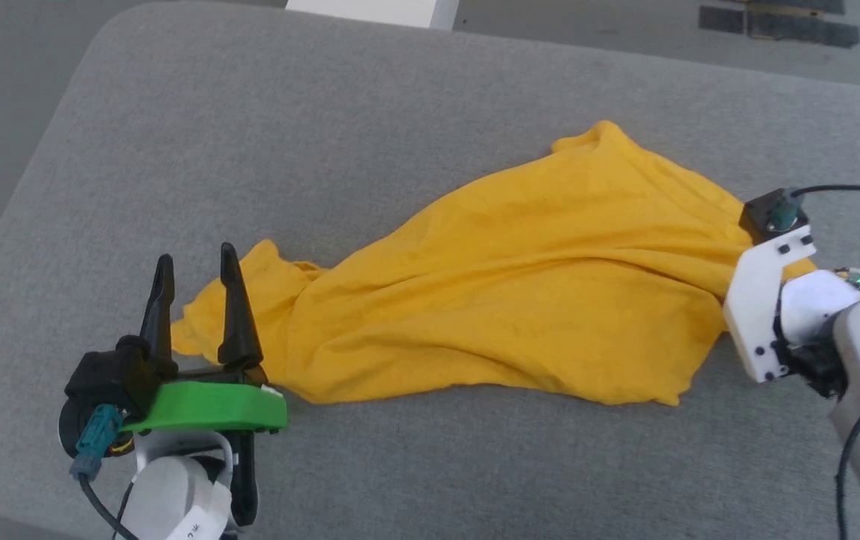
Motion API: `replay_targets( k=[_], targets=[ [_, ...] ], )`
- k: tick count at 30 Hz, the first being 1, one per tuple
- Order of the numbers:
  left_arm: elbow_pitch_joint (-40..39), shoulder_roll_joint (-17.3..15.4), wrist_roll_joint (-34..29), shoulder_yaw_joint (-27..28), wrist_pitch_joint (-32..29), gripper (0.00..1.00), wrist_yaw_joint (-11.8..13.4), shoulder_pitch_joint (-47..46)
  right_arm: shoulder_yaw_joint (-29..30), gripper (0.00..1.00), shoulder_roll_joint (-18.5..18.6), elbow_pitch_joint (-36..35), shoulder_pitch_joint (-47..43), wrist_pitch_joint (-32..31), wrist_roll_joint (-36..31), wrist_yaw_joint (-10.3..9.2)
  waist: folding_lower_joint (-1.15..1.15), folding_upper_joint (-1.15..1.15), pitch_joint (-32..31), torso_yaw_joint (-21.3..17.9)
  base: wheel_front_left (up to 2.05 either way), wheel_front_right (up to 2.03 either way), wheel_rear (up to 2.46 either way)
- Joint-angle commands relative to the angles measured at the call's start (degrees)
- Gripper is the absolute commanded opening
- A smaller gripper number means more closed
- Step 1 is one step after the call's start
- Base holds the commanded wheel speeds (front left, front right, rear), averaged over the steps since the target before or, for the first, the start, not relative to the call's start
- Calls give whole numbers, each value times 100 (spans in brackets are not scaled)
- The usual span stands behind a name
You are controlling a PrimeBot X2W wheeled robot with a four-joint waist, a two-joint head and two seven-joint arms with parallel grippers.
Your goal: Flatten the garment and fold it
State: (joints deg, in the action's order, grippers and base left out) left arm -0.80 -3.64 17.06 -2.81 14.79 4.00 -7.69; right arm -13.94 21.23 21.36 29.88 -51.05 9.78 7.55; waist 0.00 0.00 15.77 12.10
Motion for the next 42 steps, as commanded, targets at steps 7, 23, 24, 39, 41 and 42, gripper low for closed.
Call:
replay_targets(
  k=[7, 23, 24, 39, 41, 42],
  targets=[
    [136, 70, 61, -9, 20, 100, -169, -212, -353, 0, 469, -131, 198, -215, 715, -6, 0, 0, 259, 299, 0, 0, 0],
    [187, 76, 450, -511, 20, 100, -82, -605, 559, 0, -520, 479, 3555, 1709, -681, -6, 0, 0, 747, 753, 0, 0, 0],
    [195, 76, 470, -528, 20, 100, -72, -615, 513, 0, -557, 649, 3575, 1733, -760, -6, 0, 0, 746, 771, 0, 0, 0],
    [470, 76, 269, -329, 20, 100, -188, -406, 808, 100, -741, 518, 2188, 4164, 458, -6, 0, 0, -146, 240, 0, 0, 0],
    [492, 76, 227, -255, 20, 100, -210, -343, 979, 100, -779, 269, 1692, 4316, 712, -6, 0, 0, -311, 97, 0, 0, 0],
    [495, 76, 207, -204, 20, 100, -208, -297, 1046, 100, -796, 125, 1391, 4337, 804, -6, 0, 0, -390, 8, 0, 0, 0]
  ],
)
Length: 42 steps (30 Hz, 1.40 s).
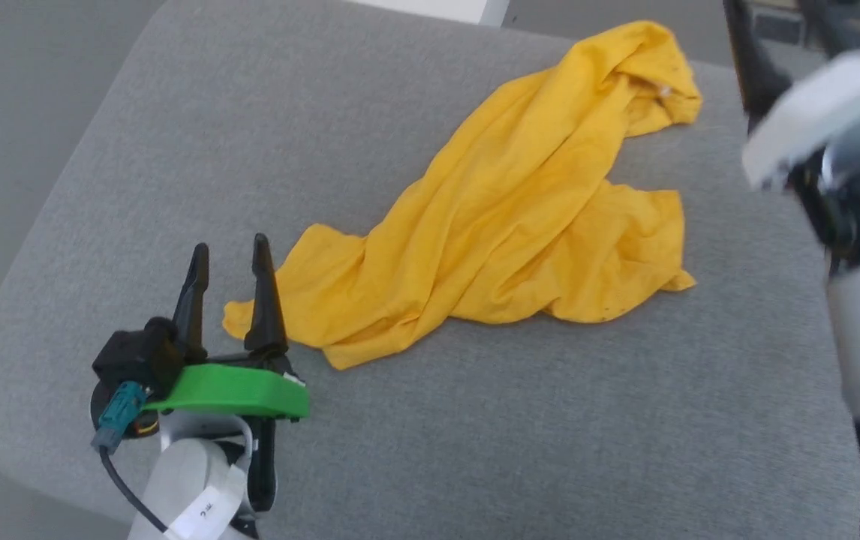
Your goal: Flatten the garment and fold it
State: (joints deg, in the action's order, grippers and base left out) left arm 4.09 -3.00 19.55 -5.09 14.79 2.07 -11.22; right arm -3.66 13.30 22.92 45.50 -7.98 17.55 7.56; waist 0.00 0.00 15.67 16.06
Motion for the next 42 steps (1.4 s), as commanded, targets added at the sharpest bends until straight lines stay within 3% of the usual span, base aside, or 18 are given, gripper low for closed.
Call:
replay_targets(
  k=[1, 8, 12, 18, 28, 35, 36, 37, 38, 42],
  targets=[
    [8, 12, -60, 48, 20, 100, -23, 88, 65, 100, 16, -165, -411, 34, 40, -8, 0, 0, -418, -438, 0, 0, 0],
    [-30, 12, -108, 181, 20, 100, -27, 274, 332, 100, -169, -890, -2028, -319, -16, -8, 0, 0, -566, -722, 0, 0, 0],
    [-26, 13, -64, 159, 20, 100, -33, 304, -102, 100, -220, -1002, -2400, -880, -130, -8, 0, 0, -487, -730, 0, 0, 0],
    [-4, 13, 58, 48, 20, 100, -13, 243, -1011, 100, -219, -736, -2005, -1988, -394, -8, 0, 0, -272, -577, 0, 0, 0],
    [-8, 13, 259, -133, 20, 100, 37, 117, -1790, 100, -249, 281, -895, -3410, -1169, -8, 0, 0, 153, -192, 0, 0, 0],
    [1, 13, 388, -207, 20, 100, 101, 62, -2498, 100, -89, 688, -689, -4081, -838, -8, 0, 0, 285, -85, 0, 0, 0],
    [5, 13, 394, -204, 20, 100, 108, 62, -2574, 78, -52, 689, -669, -4125, -741, -8, 0, 0, 281, -94, 0, 0, 0],
    [12, 13, 393, -200, 20, 100, 112, 65, -2607, 16, -33, 672, -658, -4124, -643, -8, 0, 0, 268, -104, 0, 0, 0],
    [23, 13, 390, -189, 20, 100, 116, 70, -2645, 0, 2, 632, -645, -4104, -522, -8, 0, 0, 248, -124, 0, 0, 0],
    [67, 13, 351, -171, 21, 100, 89, 80, -2411, 0, 217, 310, -618, -3736, -90, -8, 0, 0, 87, -224, 0, 0, 0]
  ],
)
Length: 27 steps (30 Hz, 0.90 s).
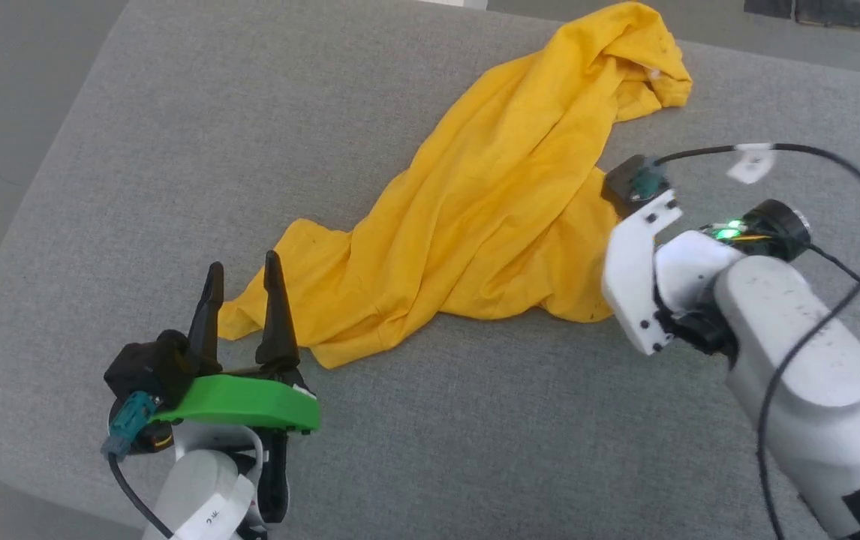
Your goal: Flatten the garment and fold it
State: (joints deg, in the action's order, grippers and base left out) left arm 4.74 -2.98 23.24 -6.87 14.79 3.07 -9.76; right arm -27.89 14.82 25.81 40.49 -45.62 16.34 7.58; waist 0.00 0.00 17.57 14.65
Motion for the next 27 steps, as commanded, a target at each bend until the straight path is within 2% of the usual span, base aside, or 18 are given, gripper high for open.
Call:
replay_targets(
  k=[1, 5, 10, 13, 15, 17, 20, 21, 27],
  targets=[
    [9, 10, -30, 18, 21, 100, -21, -62, 162, 0, 153, -116, -136, 173, 95, -9, 0, 0, -156, -115, 0, 0, 0],
    [24, 10, -119, 120, 21, 100, -39, 8, 814, 0, 528, -783, -498, 473, 257, -9, 0, 0, -382, -296, 0, 0, 0],
    [25, 10, -233, 271, 21, 100, -74, 161, 2028, 0, 924, -1693, -1501, 320, 101, -9, 0, 0, -584, -562, 0, 0, 0],
    [16, 10, -265, 334, 21, 100, -90, 230, 2926, 0, 833, -2143, -2336, 72, -152, -9, 0, 0, -661, -697, 0, 0, 0],
    [27, 10, -281, 348, 21, 100, -114, 253, 3419, 0, 641, -2324, -2837, -97, -314, -9, 0, 0, -669, -745, 0, 0, 0],
    [54, 10, -296, 348, 21, 100, -141, 252, 3821, 0, 381, -2429, -3241, -182, -466, -9, 0, 0, -687, -776, 0, 0, 0],
    [76, 10, -297, 373, 21, 100, -160, 257, 4089, 0, -31, -2483, -3589, -104, -589, -9, 0, 0, -687, -835, 0, 0, 0],
    [98, 10, -301, 381, 21, 100, -170, 260, 4156, 100, -195, -2494, -3641, 12, -593, -9, 0, 0, -697, -859, 0, 0, 0],
    [190, 10, -341, 450, 21, 100, -202, 325, 4619, 100, -839, -2680, -3658, 990, -488, -9, 0, 0, -850, -968, 0, 0, 0]
  ],
)
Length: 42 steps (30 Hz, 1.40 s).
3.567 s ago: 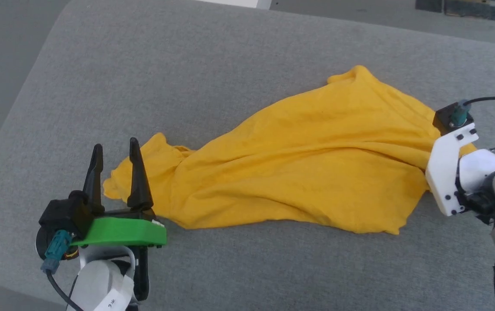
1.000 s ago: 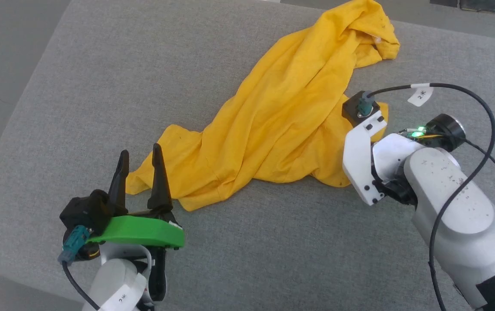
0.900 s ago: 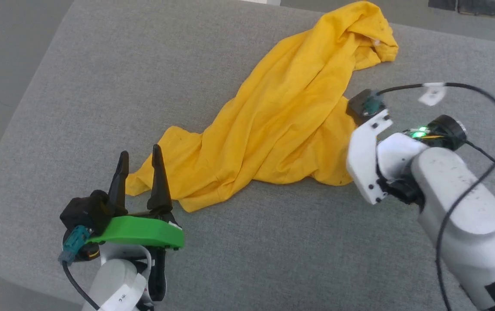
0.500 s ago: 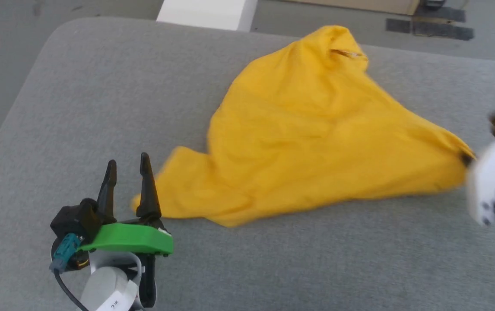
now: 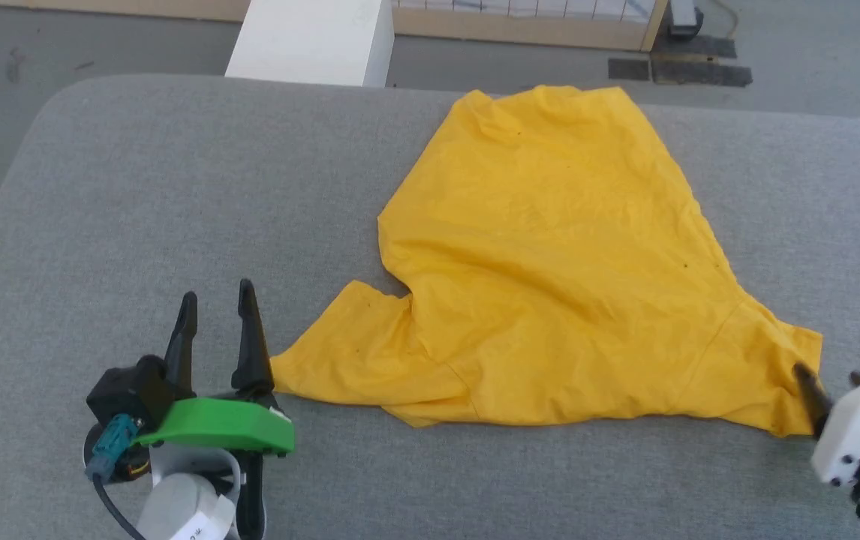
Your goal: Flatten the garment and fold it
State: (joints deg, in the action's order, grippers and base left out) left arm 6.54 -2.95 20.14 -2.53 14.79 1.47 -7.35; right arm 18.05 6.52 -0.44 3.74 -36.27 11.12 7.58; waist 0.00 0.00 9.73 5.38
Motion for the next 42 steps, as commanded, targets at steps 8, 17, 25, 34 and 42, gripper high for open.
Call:
replay_targets(
  k=[8, 17, 25, 34, 42],
  targets=[
    [178, 6, -3, -89, -151, 100, -112, 7, 1002, 100, -358, -709, -106, 1019, 550, -9, 0, 0, -193, -130, 0, 0, 0],
    [1251, -13, 21, -909, -2945, 100, -167, -1960, 939, 100, -363, -690, -74, 1204, 748, -9, 0, 0, 157, -306, 0, 0, 0],
    [2755, -77, -227, -1544, -5491, 100, -75, -3416, 770, 100, -364, -645, 135, 1247, 743, -9, 0, 0, 588, -714, 0, 0, 0],
    [3308, -209, -217, -1562, -5444, 0, -73, -3632, 820, 100, -364, -553, 178, 1378, 761, -9, 0, 0, 792, -928, 0, 0, 0],
    [3305, -549, -94, -762, -3772, 0, 609, -4104, 580, 100, -364, -559, 325, 1410, 810, -9, 0, 0, 969, -1052, 0, 0, 0]
  ],
)
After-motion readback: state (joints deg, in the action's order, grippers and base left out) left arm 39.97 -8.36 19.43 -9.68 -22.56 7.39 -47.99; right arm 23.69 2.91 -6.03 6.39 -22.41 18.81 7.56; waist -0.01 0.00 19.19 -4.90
